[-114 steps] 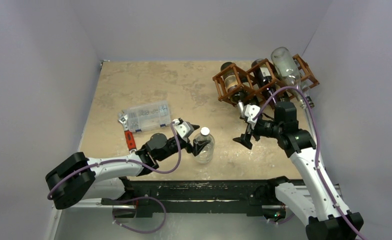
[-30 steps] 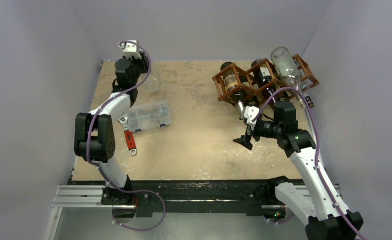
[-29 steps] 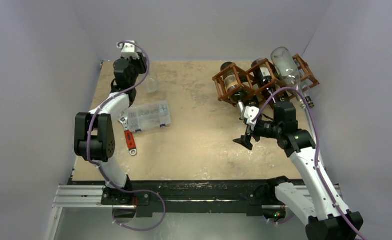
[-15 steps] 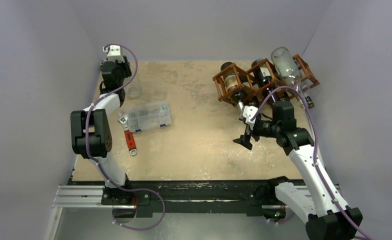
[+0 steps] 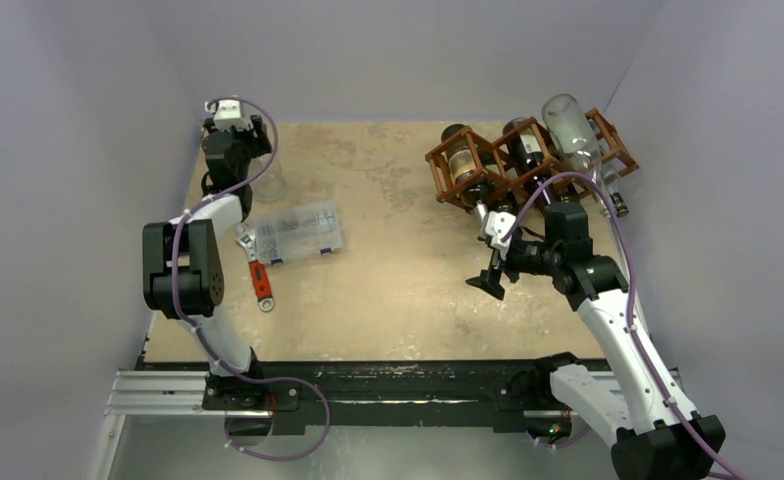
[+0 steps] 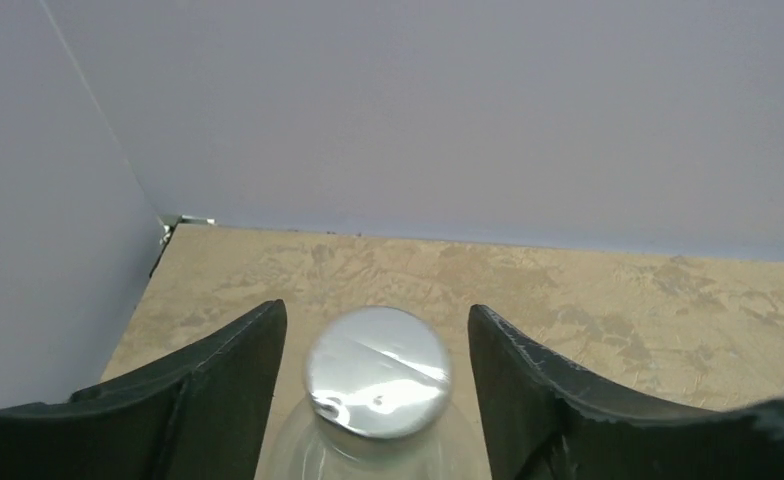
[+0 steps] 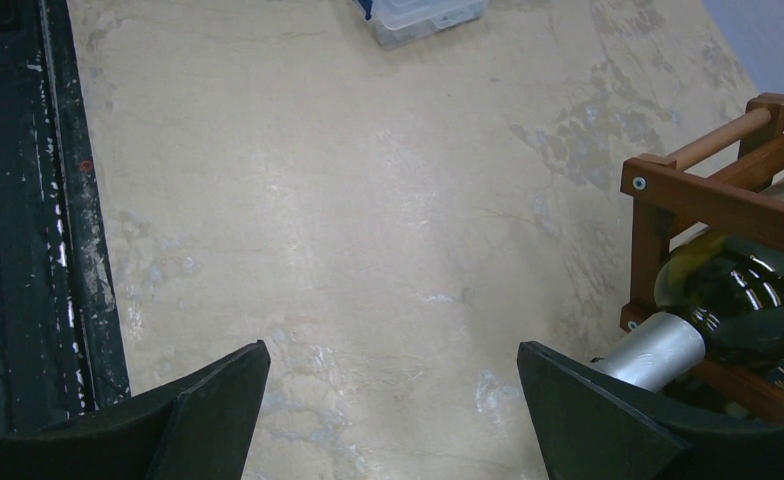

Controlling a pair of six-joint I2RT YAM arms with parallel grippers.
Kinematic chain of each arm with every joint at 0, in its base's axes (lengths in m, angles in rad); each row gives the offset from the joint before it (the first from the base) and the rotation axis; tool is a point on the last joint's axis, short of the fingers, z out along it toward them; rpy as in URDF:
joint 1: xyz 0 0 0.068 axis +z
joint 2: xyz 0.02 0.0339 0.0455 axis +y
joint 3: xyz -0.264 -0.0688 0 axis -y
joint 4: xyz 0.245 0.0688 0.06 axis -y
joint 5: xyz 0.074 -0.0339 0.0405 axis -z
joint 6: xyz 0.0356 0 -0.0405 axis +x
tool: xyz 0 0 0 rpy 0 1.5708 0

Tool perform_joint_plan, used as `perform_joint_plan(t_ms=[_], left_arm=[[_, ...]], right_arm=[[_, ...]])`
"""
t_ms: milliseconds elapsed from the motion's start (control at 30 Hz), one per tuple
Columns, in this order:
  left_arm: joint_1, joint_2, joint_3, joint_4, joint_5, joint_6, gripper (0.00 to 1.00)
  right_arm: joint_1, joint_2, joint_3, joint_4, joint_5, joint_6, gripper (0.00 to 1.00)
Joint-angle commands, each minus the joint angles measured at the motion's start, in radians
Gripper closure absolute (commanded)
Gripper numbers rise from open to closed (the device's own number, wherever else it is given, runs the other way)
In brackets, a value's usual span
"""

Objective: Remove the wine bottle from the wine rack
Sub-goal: Place the wine bottle at the center of the board.

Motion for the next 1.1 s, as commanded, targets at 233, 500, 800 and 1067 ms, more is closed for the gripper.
perform_joint_plan(t_ms=[233, 500, 800, 1067], left_arm=[[0.000, -0.265, -0.085, 0.015, 0.024, -0.092, 0.13], [0.000, -0.624, -0.086, -0.501, -0.030, -0.325, 0.09], [-0.002, -0.936, -0.151, -0.883, 0.304, -0.410, 0.08], [-0.243, -1.139, -0.260, -1.034, 0.315, -0.228, 0.06]], right_arm=[[0.000, -0.014, 0.008, -0.012, -0.017, -0.011, 0.01], [-0.004, -0.031, 0.030, -0.018, -0.095, 0.001, 0.01], [-0.007, 0.023, 0.233, -0.161, -0.063, 0.063, 0.01], [-0.100, 0.015, 0.382, -0.169, 0.138, 0.241, 0.01]])
